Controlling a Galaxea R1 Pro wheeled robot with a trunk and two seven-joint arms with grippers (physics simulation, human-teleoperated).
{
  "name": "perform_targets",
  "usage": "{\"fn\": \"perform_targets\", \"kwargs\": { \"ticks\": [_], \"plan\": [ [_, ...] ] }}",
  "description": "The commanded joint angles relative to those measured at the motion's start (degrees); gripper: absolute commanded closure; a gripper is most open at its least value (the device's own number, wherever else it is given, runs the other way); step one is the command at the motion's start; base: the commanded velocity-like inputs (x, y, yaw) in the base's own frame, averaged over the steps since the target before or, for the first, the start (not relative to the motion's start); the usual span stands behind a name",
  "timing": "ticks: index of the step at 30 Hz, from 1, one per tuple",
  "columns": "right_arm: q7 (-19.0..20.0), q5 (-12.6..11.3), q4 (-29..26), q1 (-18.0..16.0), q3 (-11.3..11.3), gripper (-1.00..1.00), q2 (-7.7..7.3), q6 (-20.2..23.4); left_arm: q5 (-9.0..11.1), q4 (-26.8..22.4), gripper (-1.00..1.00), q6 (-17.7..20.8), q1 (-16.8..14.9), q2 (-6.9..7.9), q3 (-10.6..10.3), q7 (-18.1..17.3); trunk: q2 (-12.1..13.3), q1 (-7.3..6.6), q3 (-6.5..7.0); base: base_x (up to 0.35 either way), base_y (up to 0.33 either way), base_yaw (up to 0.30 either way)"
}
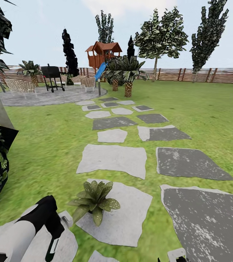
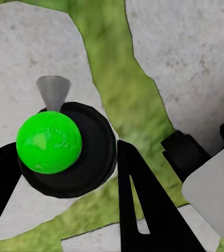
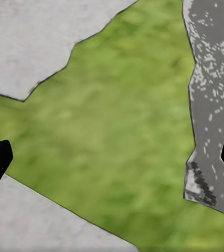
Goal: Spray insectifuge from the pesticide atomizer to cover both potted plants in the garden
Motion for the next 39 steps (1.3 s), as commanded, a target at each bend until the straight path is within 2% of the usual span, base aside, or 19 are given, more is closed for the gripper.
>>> {"fn": "perform_targets", "kwargs": {
  "ticks": [1,5,16,17,19,21,22,23,25,32,39],
  "plan": [
    [-0.59,0.43,0.05,-0.04,0.45,-1.00,0.01,-0.02,0.04,-0.19,1.00,0.50,-0.01,-0.03,-0.38,-0.33,-0.02,-0.01,-0.06,0.000,0.067,0.000],
    [-0.59,0.43,0.05,-0.04,0.45,-1.00,0.00,-0.02,0.18,-0.26,1.00,0.52,-0.09,-0.10,-0.54,-0.32,-0.02,-0.01,-0.06,-0.009,0.245,-0.018],
    [-0.59,0.43,0.05,-0.04,0.45,-1.00,0.01,-0.02,0.19,-0.24,1.00,0.40,-0.09,-0.19,-0.32,-0.12,-0.02,-0.01,-0.06,0.005,0.225,-0.193],
    [-0.59,0.45,0.05,-0.04,0.45,-1.00,-0.02,-0.02,0.38,0.57,1.00,0.27,-0.02,-0.05,-0.37,2.42,-0.02,-0.01,-0.06,0.001,0.002,-0.002],
    [-0.59,0.46,0.05,-0.04,0.45,-1.00,-0.01,-0.02,0.65,1.56,1.00,-0.62,-0.02,0.03,-0.31,3.78,-0.02,-0.01,-0.06,0.000,0.001,-0.001],
    [-0.59,0.48,0.05,-0.04,0.45,-1.00,0.00,-0.02,1.97,2.16,1.00,-1.97,-0.01,0.04,-0.30,4.28,-0.02,-0.01,-0.06,0.000,0.000,0.000],
    [-0.59,0.51,0.08,-0.04,0.46,-1.00,-0.02,-0.02,5.31,2.38,1.00,-3.11,-0.01,-0.02,-0.35,5.17,-0.02,-0.01,-0.06,0.000,0.000,0.000],
    [-0.59,0.51,0.08,-0.04,0.50,-1.00,-0.01,-0.02,6.93,2.48,1.00,-3.40,-0.01,-0.09,-0.41,6.53,-0.02,-0.01,-0.06,0.000,0.000,0.000],
    [-0.59,0.51,0.09,-0.04,0.52,-1.00,0.01,-0.02,8.42,2.60,1.00,-3.65,-0.01,-0.18,-0.45,9.45,-0.02,-0.01,-0.06,0.000,0.000,0.000],
    [-0.59,0.51,0.06,-0.04,0.52,-1.00,0.02,-0.02,8.96,2.78,1.00,-3.47,-0.01,-0.19,-0.54,10.60,-0.02,-0.01,-0.06,0.023,0.017,0.000],
    [-0.59,0.50,0.05,-0.04,0.46,-1.00,0.02,-0.02,8.31,6.98,1.00,-3.74,0.06,-0.28,-0.81,11.01,-0.02,-0.01,-0.06,0.100,0.085,0.000]
  ]
}}
